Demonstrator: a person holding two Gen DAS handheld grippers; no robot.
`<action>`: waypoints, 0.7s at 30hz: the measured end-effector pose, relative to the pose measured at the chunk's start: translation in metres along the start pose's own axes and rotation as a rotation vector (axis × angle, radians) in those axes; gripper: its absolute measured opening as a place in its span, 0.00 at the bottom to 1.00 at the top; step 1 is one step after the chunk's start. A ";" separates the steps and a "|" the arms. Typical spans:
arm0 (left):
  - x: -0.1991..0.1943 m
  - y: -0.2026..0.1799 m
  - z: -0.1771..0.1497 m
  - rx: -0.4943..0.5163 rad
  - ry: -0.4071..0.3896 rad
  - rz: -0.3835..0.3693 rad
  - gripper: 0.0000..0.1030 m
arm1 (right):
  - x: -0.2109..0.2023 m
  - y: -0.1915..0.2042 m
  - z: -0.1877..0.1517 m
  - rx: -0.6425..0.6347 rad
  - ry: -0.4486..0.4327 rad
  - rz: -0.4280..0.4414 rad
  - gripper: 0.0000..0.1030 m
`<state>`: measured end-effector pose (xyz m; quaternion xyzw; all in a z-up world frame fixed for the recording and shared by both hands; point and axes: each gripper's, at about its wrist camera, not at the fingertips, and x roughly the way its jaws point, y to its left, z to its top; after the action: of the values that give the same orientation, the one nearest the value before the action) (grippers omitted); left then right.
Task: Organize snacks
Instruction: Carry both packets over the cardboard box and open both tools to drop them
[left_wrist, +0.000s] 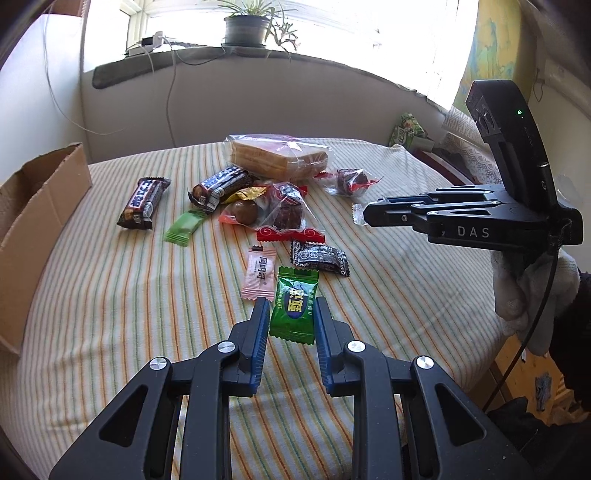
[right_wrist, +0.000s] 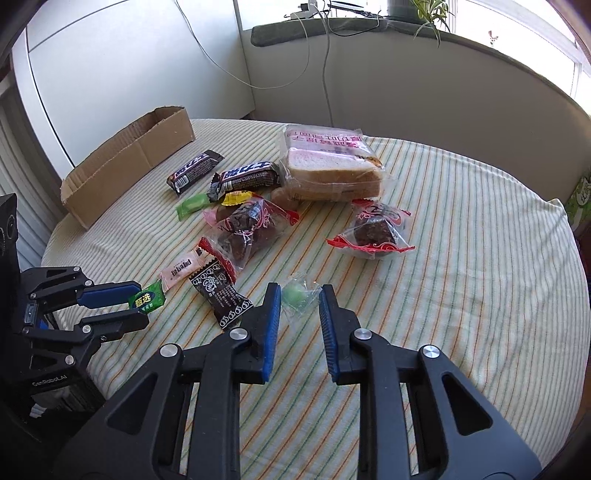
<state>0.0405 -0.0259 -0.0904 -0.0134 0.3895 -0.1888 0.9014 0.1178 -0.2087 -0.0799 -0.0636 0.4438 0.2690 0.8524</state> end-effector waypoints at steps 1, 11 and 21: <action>-0.003 0.001 0.001 -0.003 -0.009 0.002 0.22 | -0.002 0.003 0.002 -0.005 -0.006 0.001 0.21; -0.040 0.046 0.017 -0.068 -0.115 0.099 0.22 | -0.003 0.057 0.038 -0.098 -0.060 0.064 0.21; -0.078 0.118 0.021 -0.156 -0.180 0.293 0.22 | 0.020 0.127 0.085 -0.198 -0.098 0.156 0.22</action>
<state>0.0460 0.1082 -0.0416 -0.0433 0.3184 -0.0227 0.9467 0.1230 -0.0632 -0.0280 -0.0998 0.3765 0.3796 0.8391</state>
